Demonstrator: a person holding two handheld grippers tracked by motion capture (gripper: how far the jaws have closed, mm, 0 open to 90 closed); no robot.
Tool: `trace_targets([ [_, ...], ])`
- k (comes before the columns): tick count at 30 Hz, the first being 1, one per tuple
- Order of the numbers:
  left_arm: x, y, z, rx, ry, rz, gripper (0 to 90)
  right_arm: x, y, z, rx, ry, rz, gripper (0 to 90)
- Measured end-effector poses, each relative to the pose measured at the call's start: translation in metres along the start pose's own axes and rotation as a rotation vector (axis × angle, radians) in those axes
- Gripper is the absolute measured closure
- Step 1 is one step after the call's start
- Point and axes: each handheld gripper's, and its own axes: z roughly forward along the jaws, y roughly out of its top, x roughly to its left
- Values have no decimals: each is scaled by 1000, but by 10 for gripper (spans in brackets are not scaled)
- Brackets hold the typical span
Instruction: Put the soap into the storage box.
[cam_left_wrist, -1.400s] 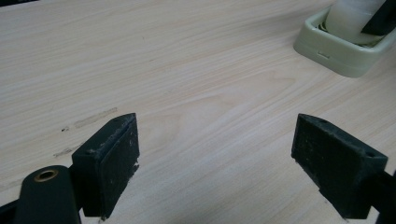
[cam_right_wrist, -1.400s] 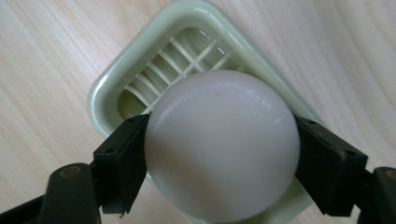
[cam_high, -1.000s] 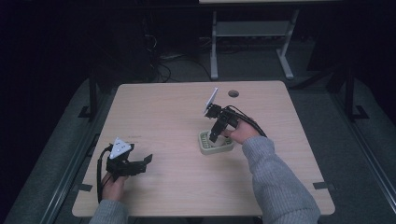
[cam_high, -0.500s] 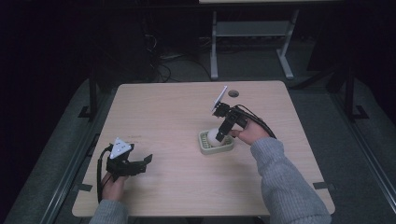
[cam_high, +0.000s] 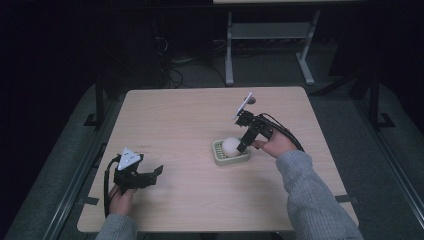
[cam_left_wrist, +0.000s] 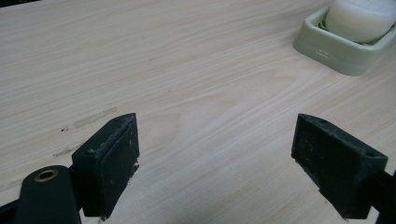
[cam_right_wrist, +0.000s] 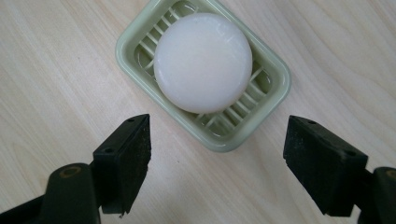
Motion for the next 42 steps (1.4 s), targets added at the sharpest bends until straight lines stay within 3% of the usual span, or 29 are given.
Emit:
trace_targets([
  [23,-1,0,0,4,1,1,148,-2,-29,-14,-20,-5,32,232],
  [42,-2,0,0,7,-1,4,148,-3,-60,-9,-33,14,72,233],
])
